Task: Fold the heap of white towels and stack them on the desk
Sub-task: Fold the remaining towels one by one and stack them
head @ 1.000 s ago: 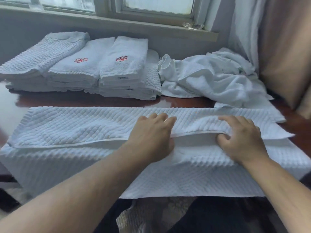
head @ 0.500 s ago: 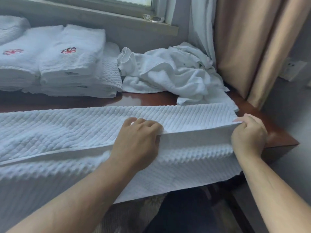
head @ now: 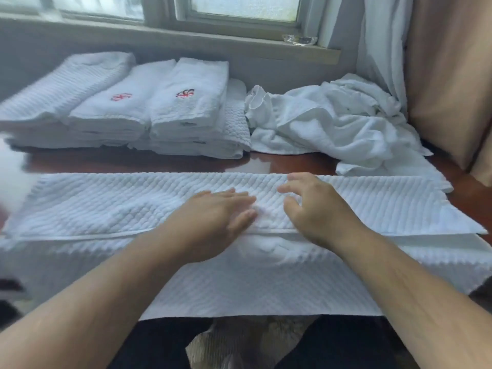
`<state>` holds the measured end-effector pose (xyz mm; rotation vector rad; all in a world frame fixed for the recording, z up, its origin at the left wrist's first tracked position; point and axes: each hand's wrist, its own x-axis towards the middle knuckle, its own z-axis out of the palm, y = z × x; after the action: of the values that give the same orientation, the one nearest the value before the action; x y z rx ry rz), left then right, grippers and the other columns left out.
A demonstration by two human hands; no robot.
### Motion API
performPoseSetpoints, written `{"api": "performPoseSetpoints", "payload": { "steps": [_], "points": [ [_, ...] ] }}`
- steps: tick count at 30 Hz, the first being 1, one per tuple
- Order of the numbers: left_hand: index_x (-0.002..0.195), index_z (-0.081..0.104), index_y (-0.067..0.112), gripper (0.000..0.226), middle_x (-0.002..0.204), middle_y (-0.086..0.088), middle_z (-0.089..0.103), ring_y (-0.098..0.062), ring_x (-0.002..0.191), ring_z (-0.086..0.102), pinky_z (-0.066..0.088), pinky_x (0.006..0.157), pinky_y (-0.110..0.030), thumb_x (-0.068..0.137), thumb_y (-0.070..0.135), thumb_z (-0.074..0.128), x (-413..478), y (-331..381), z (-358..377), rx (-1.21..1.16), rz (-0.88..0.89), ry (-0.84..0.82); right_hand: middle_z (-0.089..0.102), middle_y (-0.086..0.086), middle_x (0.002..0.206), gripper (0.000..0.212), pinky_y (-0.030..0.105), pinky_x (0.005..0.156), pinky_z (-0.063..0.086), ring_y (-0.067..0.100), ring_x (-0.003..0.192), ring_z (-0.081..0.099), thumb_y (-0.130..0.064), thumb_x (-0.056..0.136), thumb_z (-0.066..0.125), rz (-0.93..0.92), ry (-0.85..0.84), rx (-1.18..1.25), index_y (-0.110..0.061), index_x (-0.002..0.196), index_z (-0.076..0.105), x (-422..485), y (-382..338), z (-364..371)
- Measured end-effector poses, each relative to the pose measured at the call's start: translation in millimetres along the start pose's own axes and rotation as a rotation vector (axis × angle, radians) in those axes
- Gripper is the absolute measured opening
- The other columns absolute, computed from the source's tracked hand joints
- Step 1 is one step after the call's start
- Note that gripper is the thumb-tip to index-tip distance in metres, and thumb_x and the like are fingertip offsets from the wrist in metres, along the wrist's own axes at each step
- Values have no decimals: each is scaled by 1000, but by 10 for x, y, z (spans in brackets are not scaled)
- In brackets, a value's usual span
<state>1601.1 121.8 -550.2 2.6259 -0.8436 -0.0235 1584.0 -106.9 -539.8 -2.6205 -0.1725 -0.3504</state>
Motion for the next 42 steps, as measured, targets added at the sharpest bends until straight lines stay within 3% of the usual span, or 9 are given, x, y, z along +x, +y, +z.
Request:
{"api": "performPoseSetpoints", "payload": {
  "steps": [4,9,15,19,21,26,32,38,42],
  "points": [
    [130,61,27,33,137,1,59,-23,129,50,40,108,-42,101,37,48,-815,-967,-452,76,-594,353,66,-3,122,40,35,104,43,16,121,52,-5,89,44,-251,-111,109,-20,109,75,203,-802,528],
    [134,48,5,72,134,-15,51,-36,124,47,44,102,-50,90,61,52,-1379,-1510,-646,106,-1208,415,62,-10,116,24,38,98,42,16,112,49,-27,98,49,-502,-237,53,-27,108,71,282,-1483,1114],
    [102,59,18,22,107,-7,64,-26,94,55,45,79,-38,100,37,47,-1337,-1667,-695,54,-1034,517,56,-18,115,23,33,90,33,11,107,45,-42,96,46,-536,-207,10,-35,109,65,275,-1454,1227],
    [123,53,16,43,124,-9,55,-29,111,49,40,92,-42,96,49,51,-1290,-1669,-586,-4,-1048,577,46,-18,142,48,33,105,24,14,137,35,-54,98,23,-508,-279,-88,-40,134,51,181,-1406,1174],
    [130,51,17,52,132,-9,51,-33,122,43,35,101,-48,95,55,45,-1266,-1679,-498,118,-1032,493,18,-18,164,58,38,121,5,16,155,5,-57,100,7,-423,-361,-142,-44,154,26,167,-1388,1188],
    [132,48,19,48,141,-6,47,-31,129,35,27,105,-51,99,51,33,-1217,-1799,-443,193,-945,451,-17,-16,165,63,45,123,-14,15,151,-25,-62,97,-2,-346,-460,-224,-43,158,-6,228,-1399,1252],
    [139,47,18,51,144,-7,48,-29,132,35,28,107,-48,100,48,35,-969,-2101,-627,218,-871,396,-14,-15,166,60,45,124,-12,15,152,-21,-60,101,4,-318,-468,-219,-43,158,-4,532,-1489,1360],
    [87,46,21,26,104,-5,59,-31,107,50,39,89,-45,100,43,46,-735,-2308,-726,258,-780,626,-5,-13,168,59,46,124,-6,15,154,-13,-59,103,8,-314,-454,-209,-41,159,3,856,-1544,1461],
    [78,46,25,27,73,5,54,-30,80,55,35,68,-36,99,43,49,-723,-2477,-727,43,-763,755,38,-11,158,56,43,120,21,17,150,27,-57,100,28,-397,-269,-103,-35,149,45,880,-1543,1432]
  ]
}}
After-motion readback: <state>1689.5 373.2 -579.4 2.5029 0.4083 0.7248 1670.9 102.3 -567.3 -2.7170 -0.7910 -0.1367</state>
